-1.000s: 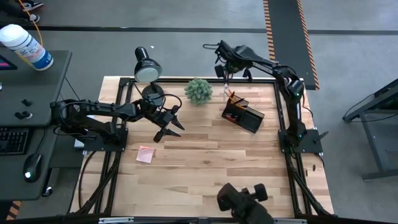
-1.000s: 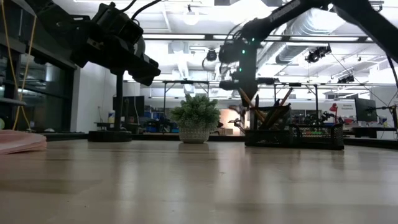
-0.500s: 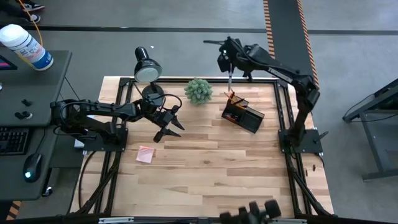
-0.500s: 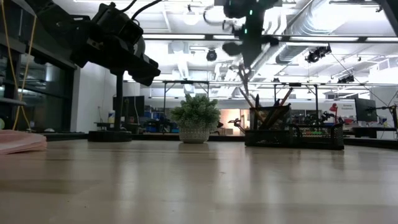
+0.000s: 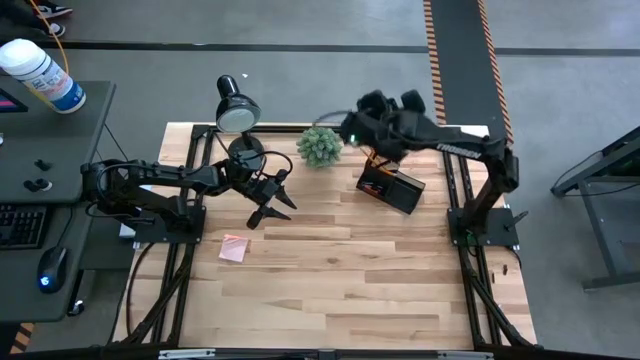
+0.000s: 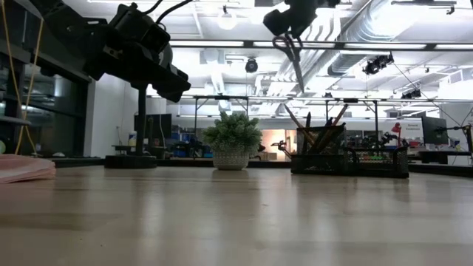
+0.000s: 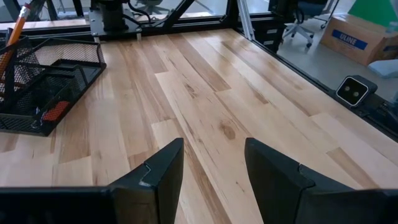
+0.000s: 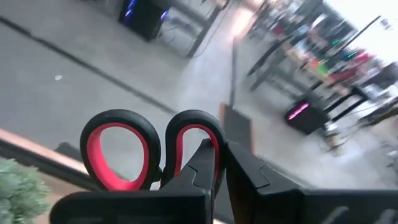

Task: Pick and place office supplies into organizer
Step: Put the black scissors into the black desk organizer

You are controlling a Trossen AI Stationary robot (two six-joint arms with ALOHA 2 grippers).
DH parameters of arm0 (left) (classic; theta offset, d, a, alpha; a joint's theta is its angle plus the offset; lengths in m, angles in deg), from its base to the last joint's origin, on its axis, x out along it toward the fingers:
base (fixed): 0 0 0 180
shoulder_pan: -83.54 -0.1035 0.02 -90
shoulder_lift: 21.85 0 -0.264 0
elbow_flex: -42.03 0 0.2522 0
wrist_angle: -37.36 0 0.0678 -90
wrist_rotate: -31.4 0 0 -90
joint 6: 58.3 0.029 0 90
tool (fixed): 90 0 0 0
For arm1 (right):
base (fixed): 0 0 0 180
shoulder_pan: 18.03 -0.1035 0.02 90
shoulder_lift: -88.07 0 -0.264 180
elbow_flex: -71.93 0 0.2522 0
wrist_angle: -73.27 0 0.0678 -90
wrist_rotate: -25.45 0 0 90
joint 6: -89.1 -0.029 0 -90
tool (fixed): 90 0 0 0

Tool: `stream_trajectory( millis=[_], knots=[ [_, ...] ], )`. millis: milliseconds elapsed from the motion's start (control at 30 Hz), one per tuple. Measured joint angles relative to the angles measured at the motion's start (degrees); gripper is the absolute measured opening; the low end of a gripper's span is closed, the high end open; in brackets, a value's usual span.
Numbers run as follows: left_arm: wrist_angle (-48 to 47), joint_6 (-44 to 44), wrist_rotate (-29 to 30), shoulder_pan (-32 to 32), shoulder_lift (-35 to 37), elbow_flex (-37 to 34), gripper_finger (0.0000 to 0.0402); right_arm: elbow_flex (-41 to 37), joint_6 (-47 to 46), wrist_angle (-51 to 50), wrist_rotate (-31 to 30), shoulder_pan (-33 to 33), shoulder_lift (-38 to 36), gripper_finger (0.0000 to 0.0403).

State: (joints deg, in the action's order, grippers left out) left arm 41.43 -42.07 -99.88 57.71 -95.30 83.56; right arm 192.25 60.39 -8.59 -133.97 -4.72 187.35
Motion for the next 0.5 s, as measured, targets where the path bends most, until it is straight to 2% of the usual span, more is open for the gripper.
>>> stream_trajectory(
  millis=[100,233,500],
  knots=[
    [0.0,0.0,0.0,0.0,0.0,0.0,0.016,-2.4,-7.9,-4.8,-3.9,-2.7,0.0,0.0012],
    [0.0,0.0,0.0,0.0,0.0,0.0,0.016,-8.9,-16.1,-6.3,-4.8,-5.0,0.0,0.0012],
    [-0.1,0.0,0.0,0.0,0.0,0.0,0.016,-21.2,-14.8,9.1,-9.0,-6.6,-0.3,0.0012]
  ],
)
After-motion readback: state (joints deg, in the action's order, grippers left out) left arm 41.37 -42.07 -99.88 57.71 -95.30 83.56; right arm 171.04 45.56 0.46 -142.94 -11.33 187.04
